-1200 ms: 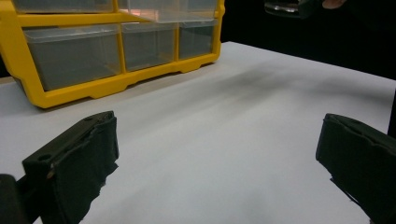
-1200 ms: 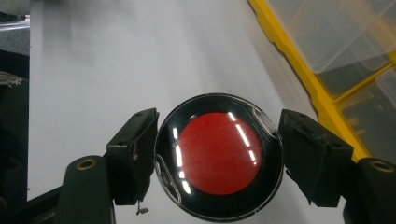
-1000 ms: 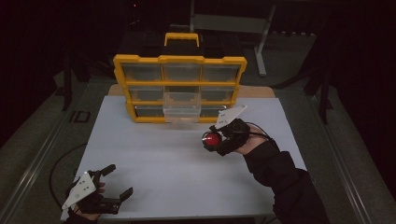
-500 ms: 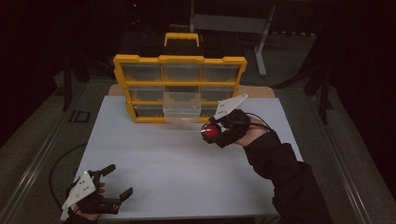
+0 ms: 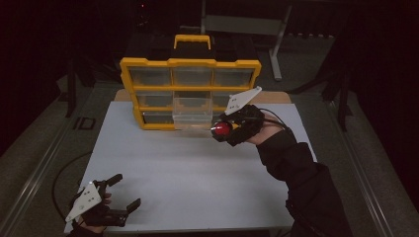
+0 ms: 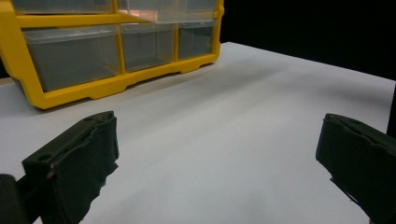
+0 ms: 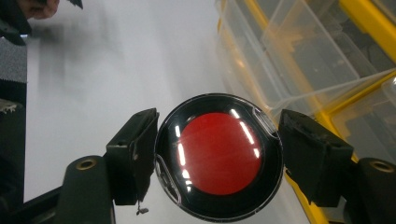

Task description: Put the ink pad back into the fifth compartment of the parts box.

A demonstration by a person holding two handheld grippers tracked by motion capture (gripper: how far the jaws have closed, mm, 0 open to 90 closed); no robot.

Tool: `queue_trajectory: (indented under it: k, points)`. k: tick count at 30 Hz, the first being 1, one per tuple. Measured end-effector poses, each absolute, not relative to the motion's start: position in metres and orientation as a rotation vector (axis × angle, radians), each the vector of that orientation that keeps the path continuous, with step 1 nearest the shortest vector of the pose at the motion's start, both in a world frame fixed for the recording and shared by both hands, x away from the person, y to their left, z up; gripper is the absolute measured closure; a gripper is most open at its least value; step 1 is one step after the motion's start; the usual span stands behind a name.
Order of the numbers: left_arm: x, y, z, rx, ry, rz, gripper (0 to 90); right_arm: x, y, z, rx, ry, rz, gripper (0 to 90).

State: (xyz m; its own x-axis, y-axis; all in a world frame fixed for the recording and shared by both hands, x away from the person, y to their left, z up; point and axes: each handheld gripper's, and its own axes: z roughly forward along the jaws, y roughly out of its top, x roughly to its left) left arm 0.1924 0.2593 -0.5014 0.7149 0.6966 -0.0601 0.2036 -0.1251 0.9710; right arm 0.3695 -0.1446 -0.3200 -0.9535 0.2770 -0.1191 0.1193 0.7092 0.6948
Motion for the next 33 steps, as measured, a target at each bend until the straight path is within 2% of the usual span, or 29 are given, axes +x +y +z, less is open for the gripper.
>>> queue_trajectory:
  k: [33]
  points:
    - [0.192,0.259,-0.502,1.680,0.725,0.488,0.0,0.406,-0.101,-0.288,0.315,2.677,1.070,30.3]
